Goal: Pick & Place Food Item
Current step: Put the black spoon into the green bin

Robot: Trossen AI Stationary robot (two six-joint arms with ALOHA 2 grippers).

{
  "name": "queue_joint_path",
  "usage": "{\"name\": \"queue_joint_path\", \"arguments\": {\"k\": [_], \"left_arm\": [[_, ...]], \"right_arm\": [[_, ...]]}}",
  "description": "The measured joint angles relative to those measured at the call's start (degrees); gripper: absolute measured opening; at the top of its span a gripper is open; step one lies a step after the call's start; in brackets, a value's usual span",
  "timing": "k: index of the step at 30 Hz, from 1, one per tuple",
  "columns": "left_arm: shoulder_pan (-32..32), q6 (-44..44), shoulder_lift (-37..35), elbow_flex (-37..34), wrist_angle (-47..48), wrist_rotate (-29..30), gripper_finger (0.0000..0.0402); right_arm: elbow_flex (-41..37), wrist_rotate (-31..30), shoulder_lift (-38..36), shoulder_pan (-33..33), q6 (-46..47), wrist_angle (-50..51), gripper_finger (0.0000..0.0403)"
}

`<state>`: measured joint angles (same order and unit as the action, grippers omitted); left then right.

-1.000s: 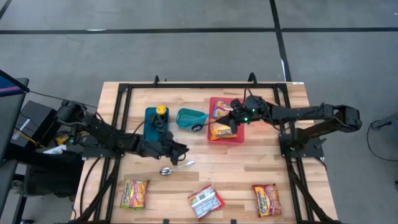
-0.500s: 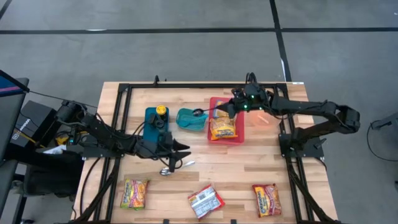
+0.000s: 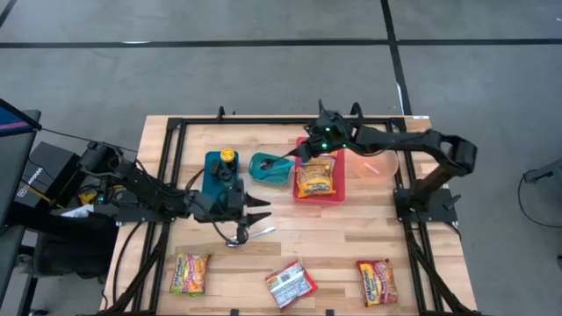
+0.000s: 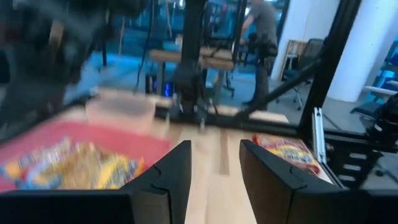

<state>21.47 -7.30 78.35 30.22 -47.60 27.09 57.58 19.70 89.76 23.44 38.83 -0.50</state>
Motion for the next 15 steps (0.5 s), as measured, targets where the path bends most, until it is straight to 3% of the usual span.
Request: {"name": "queue_joint_path", "arguments": {"k": [7,15], "left_arm": [[-0.07,10.68,0.0,0.02,-8.98,0.02,0.0131],[-0.07,11.42,0.0,0.0,-9.37,0.02,0.0131]], "right_arm": [[3.61,1.28,6.78,0.0,4.47,0.1,0.0002],[6.68,0.78,12.39,-0.01,7.6,0.04,0.0002]]}}
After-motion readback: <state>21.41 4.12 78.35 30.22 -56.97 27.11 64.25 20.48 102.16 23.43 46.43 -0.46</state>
